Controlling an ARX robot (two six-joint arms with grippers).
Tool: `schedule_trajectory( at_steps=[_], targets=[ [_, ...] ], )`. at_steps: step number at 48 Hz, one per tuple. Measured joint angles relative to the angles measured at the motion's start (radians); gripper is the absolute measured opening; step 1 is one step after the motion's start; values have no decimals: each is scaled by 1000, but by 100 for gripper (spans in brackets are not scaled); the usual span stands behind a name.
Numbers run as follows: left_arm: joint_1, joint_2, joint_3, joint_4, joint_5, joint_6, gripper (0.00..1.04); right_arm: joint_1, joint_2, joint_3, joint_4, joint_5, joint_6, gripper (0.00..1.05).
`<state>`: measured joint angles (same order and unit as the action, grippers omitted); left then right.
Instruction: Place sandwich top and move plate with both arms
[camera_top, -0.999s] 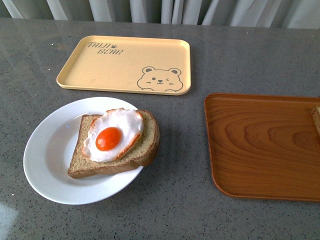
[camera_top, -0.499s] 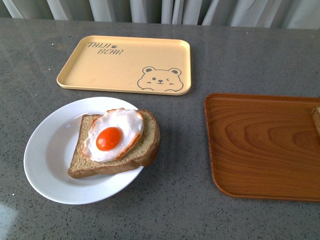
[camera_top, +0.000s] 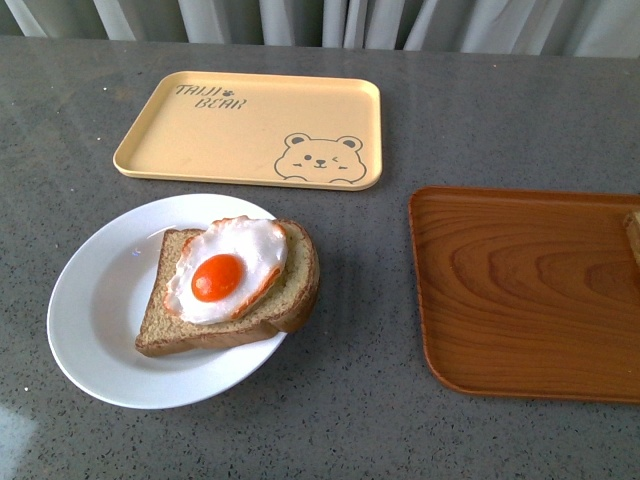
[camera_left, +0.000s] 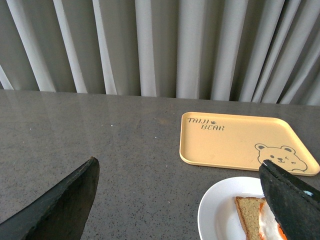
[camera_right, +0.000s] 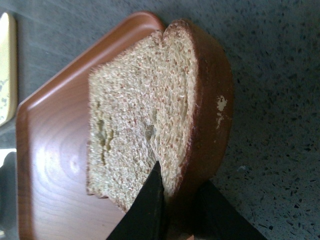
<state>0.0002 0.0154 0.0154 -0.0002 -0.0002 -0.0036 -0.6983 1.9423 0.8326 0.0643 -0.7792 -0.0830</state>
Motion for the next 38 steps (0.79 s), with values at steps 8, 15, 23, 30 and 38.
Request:
schedule_trajectory(
  at_steps=[8,15,23,30,38],
  targets=[
    [0,0,0,0,0,0,96,-12,-91,12,-51,-58,24,3],
    [0,0,0,0,0,0,96,0,-195,-3,-99,-119,50,3],
    [0,0,0,0,0,0,96,172,-438,-136,-101,-175,150,3],
    [0,0,0,0,0,0,96,452,-589,-265,91,-92,344,3],
    [0,0,0,0,0,0,96,770,-537,-322,369,112,581,3]
  ],
)
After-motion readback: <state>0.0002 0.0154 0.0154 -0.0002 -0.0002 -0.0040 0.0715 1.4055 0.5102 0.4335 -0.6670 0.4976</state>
